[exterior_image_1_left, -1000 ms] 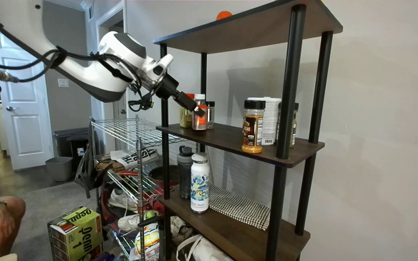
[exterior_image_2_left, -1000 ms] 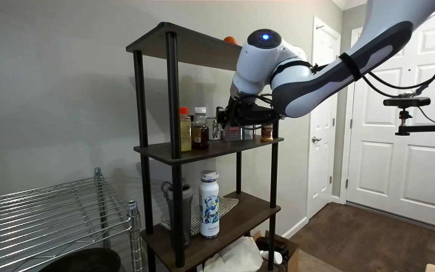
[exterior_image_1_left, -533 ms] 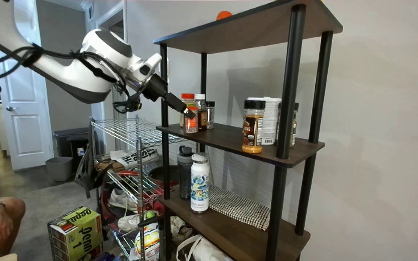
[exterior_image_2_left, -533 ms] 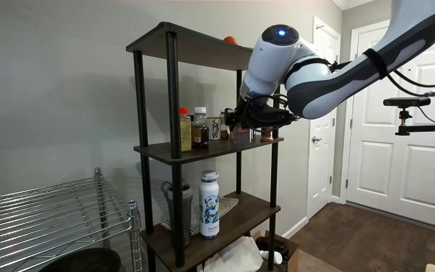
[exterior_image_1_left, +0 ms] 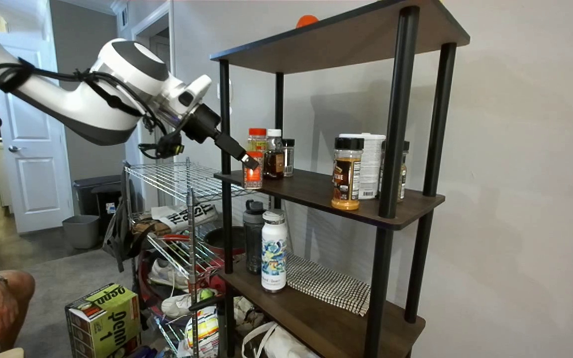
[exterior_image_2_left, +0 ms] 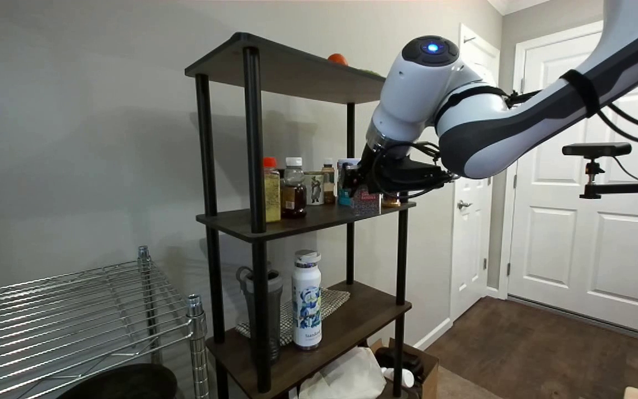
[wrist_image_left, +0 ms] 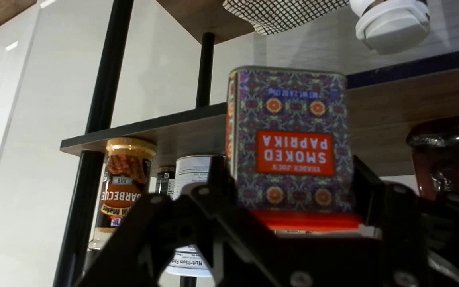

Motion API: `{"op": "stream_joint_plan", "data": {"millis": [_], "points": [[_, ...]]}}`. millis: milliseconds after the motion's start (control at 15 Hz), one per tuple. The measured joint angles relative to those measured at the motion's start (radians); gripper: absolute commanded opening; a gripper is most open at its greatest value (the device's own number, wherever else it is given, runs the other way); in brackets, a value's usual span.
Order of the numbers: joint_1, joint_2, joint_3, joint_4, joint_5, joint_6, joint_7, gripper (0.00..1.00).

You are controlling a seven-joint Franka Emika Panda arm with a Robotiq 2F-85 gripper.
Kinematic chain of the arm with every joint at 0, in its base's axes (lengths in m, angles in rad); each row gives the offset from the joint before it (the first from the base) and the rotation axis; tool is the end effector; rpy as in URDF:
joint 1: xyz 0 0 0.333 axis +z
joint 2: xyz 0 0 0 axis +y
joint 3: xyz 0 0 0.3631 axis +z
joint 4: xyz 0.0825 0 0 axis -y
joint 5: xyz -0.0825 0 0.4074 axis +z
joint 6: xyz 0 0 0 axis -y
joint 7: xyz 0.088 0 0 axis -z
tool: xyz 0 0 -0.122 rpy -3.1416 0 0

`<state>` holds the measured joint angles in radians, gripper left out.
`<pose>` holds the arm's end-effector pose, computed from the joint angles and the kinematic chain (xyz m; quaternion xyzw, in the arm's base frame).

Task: Move the jar with the orange label to the topmost shelf.

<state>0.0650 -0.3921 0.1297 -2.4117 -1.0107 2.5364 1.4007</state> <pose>0.4667 0.0999 0.5320 0.8700 -0.2149 0.4272 0.1198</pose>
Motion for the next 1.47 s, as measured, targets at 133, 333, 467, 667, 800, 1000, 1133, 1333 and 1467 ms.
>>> {"op": "stream_joint_plan", "data": {"millis": [133, 333, 467, 667, 800, 1000, 1133, 1333, 1467], "points": [[-0.002, -0.017, 0.0, -0.018, 0.006, 0.0, 0.0, 0.48], [-0.003, -0.047, 0.0, -0.032, 0.028, 0.0, -0.003, 0.48], [-0.002, -0.069, 0.0, -0.033, 0.06, -0.001, -0.029, 0.48], [0.001, -0.113, -0.002, -0.03, 0.135, -0.017, -0.126, 0.48], [0.001, -0.145, -0.003, -0.026, 0.184, -0.034, -0.192, 0.48], [-0.001, -0.181, -0.003, -0.011, 0.238, -0.062, -0.276, 0.48], [-0.01, -0.192, -0.002, 0.005, 0.263, -0.072, -0.32, 0.48], [-0.031, -0.194, 0.002, 0.046, 0.273, -0.082, -0.371, 0.48], [-0.053, -0.194, 0.011, 0.088, 0.273, -0.093, -0.404, 0.48]]}}
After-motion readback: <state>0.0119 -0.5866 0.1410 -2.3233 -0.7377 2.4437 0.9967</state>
